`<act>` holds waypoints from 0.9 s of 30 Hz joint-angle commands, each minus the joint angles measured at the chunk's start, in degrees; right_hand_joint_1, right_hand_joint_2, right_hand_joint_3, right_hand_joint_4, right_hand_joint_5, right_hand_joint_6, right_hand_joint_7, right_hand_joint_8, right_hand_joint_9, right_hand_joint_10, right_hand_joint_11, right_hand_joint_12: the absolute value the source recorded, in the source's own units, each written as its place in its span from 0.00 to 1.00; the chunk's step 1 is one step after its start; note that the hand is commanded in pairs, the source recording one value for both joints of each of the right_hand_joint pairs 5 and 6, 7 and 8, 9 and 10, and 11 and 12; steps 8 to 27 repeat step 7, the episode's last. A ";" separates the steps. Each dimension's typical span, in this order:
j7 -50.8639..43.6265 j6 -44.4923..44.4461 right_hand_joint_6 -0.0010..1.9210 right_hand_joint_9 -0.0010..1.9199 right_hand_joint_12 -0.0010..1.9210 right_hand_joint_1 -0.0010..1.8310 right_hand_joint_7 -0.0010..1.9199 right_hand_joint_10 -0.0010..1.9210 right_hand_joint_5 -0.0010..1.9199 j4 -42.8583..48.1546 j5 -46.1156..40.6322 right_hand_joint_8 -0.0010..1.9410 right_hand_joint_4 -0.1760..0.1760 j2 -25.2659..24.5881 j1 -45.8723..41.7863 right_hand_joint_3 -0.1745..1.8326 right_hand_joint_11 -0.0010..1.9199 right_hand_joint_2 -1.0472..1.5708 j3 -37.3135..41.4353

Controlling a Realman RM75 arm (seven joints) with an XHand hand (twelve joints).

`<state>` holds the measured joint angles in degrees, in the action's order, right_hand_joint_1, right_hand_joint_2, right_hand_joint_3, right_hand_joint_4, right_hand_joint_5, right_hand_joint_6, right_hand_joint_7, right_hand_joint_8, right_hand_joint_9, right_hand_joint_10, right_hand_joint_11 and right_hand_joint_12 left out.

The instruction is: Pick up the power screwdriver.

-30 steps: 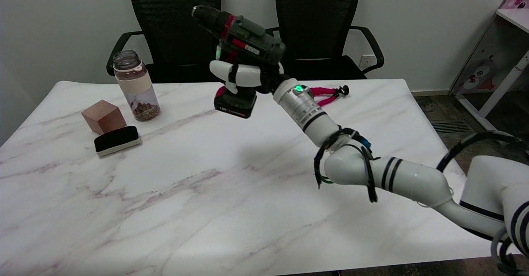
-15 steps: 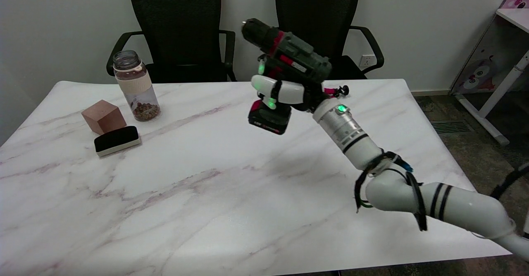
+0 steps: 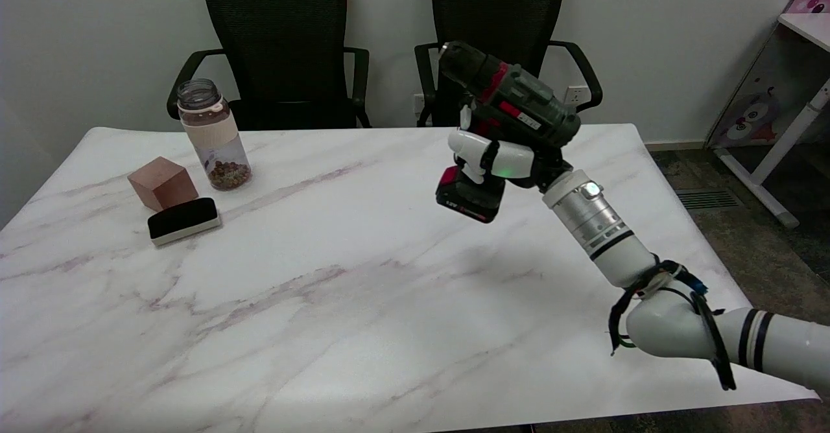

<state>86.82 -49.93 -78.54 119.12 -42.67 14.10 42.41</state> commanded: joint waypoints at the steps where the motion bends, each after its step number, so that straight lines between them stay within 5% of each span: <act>1: 4.92 -8.15 1.00 1.00 1.00 0.56 1.00 1.00 1.00 1.89 4.19 0.99 1.00 4.19 -6.05 0.41 1.00 0.96 0.75; 27: 6.64 -9.61 1.00 1.00 1.00 0.57 1.00 1.00 1.00 3.91 4.19 0.99 1.00 4.08 -6.44 0.41 1.00 0.95 0.08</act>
